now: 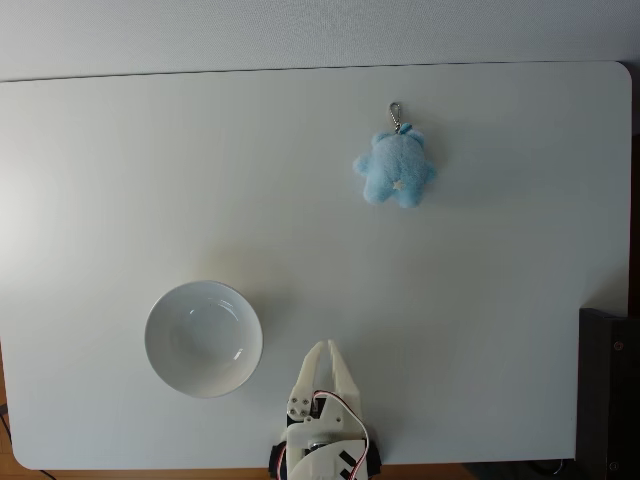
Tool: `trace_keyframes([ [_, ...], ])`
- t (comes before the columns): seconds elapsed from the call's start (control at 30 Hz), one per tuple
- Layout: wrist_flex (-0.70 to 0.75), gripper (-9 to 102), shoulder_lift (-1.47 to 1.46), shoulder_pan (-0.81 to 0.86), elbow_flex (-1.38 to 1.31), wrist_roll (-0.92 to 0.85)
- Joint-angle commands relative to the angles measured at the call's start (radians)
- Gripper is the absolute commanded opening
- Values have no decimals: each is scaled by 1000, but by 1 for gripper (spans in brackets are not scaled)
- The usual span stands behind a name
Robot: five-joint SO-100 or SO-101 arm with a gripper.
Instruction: Grasp a skyblue doll and put it into the bowl.
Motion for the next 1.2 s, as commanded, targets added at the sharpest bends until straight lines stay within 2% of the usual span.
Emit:
trace_keyframes([
  [0.0, 3, 0, -31, 35, -72, -6],
  [0.27, -8, 0, -324, 77, -307, -5],
  [0.73, -9, 0, -1008, 80, -976, -5],
  [1.17, -9, 0, -1470, 189, -1428, -5],
])
